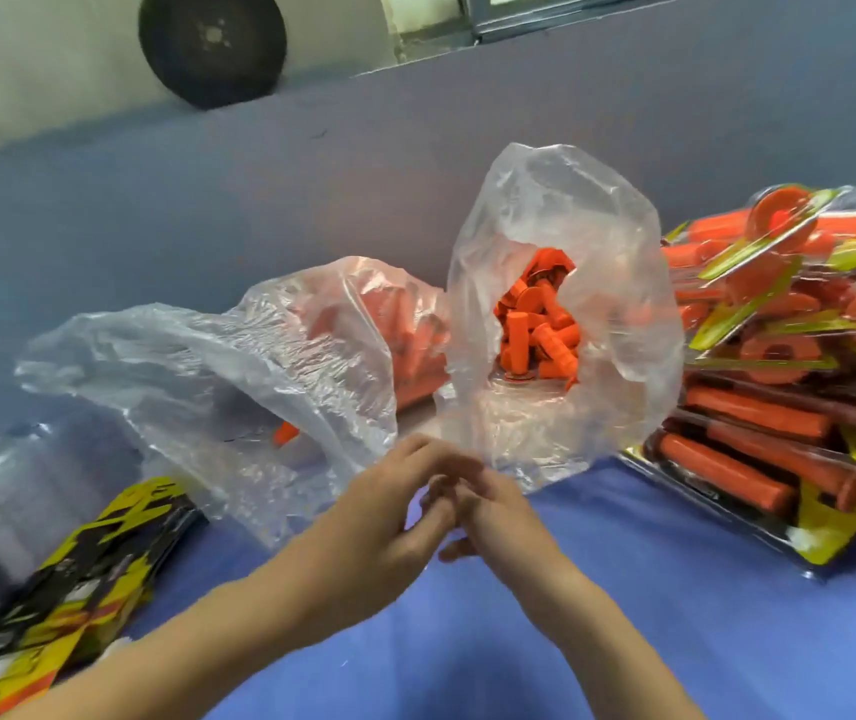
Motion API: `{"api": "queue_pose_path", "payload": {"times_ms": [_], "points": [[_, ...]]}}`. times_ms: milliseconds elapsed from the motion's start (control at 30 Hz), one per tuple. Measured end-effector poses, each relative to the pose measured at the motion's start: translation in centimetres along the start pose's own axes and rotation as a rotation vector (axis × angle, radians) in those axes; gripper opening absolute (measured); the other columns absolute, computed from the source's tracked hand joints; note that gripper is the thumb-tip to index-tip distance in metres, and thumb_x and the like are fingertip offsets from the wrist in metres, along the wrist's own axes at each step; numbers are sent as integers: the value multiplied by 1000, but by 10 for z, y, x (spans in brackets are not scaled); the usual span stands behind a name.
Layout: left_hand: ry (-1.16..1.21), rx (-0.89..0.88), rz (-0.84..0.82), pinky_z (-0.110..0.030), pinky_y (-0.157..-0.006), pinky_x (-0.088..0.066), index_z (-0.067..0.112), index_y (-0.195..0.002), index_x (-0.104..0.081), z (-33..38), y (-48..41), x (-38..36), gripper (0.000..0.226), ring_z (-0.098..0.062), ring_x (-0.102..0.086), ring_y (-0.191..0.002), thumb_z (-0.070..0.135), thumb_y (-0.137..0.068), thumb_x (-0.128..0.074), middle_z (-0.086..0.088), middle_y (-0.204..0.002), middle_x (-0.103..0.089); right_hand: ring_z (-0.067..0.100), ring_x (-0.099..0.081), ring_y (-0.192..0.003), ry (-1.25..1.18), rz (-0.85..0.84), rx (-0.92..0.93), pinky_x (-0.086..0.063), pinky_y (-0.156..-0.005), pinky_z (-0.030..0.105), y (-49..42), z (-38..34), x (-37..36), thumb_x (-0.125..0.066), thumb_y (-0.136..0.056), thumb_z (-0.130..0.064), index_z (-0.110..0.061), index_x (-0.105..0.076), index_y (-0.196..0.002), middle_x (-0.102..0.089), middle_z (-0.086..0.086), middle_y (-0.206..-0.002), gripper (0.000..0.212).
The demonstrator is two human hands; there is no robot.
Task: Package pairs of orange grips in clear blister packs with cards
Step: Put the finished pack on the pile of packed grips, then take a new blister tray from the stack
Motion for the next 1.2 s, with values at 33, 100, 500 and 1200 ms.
{"api": "queue_pose_path", "payload": {"times_ms": [33, 100, 500, 1200], "points": [[-15, 49, 10, -23, -95, -45, 39, -108, -60, -24, 21, 7, 21, -3, -56, -112, 31, -94, -46, 20, -112, -59, 10, -64, -70, 50, -9, -29, -51, -60, 27, 2, 6, -9, -47, -94, -11, -25, -68, -98, -71, -5, -87, 26], [-60, 137, -2, -24, -96, -43, 36, -116, -59, -64, 60, 19, 28, -3, -55, -114, 17, -97, -49, 19, -115, -59, 7, -62, -67, 161, -46, -58, -48, -57, 24, 3, 25, -37, -50, -97, -18, -24, -67, -101, -68, -5, -85, 19], [-691, 651, 347, -42, -97, -44, 7, -113, -67, -211, 205, 224, 23, -30, -61, -106, 5, -92, -57, -11, -110, -67, 3, -50, -64, 662, -224, 156, -35, -58, 15, 15, 45, -142, -45, -97, -24, -37, -60, -105, -56, -21, -71, 22], [-626, 1025, 47, -32, -101, -41, 36, -151, -16, -199, 375, 328, 82, -21, -50, -129, 66, -86, -55, -4, -151, -39, 16, -9, -150, 775, -584, 479, -14, -118, 25, 43, -7, -457, -38, -102, -29, -15, -3, -158, 3, -4, -165, 67]]}}
Point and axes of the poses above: each hand's wrist, its own y-axis away from the middle knuckle, its own x-axis out of the back of the hand, z = x × y, the point moved 8 cm from there along -y, towards the middle knuckle
